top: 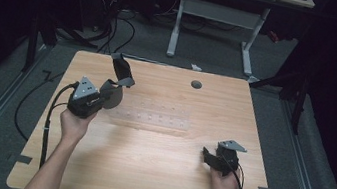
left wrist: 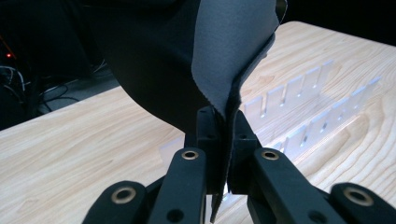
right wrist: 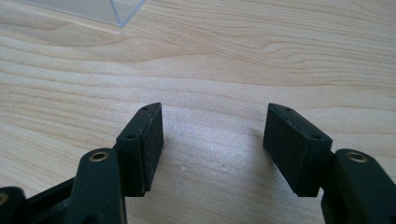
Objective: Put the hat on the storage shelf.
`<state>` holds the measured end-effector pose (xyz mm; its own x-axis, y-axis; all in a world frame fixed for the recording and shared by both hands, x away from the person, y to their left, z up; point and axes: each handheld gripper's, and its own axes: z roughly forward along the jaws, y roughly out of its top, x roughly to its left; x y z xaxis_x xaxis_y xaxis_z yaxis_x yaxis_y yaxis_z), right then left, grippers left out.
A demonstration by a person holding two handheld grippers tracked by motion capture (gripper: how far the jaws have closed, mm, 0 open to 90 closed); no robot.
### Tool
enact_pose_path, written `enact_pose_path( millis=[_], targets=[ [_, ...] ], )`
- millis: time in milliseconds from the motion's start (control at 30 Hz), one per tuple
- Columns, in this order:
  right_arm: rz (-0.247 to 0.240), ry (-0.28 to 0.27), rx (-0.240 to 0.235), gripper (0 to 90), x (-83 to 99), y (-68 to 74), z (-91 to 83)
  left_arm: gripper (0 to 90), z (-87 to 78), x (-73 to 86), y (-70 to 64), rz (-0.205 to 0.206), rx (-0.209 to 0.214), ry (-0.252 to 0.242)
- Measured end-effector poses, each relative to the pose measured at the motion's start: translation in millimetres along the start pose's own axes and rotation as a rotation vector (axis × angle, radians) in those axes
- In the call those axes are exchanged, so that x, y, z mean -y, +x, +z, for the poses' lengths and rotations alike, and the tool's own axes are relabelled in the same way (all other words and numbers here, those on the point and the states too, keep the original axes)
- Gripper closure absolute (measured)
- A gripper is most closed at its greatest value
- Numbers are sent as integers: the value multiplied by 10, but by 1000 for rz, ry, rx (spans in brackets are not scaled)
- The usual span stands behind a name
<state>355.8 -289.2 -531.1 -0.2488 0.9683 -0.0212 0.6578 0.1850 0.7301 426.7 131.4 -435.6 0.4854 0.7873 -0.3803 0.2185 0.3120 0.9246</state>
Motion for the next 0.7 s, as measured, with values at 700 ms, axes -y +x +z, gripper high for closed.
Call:
enact_pose_path(
  millis=[700],
  targets=[
    [2, 2, -1, 377, 1, 6, -2, 858, 75, 266, -1, -44, -41, 22]
  ],
)
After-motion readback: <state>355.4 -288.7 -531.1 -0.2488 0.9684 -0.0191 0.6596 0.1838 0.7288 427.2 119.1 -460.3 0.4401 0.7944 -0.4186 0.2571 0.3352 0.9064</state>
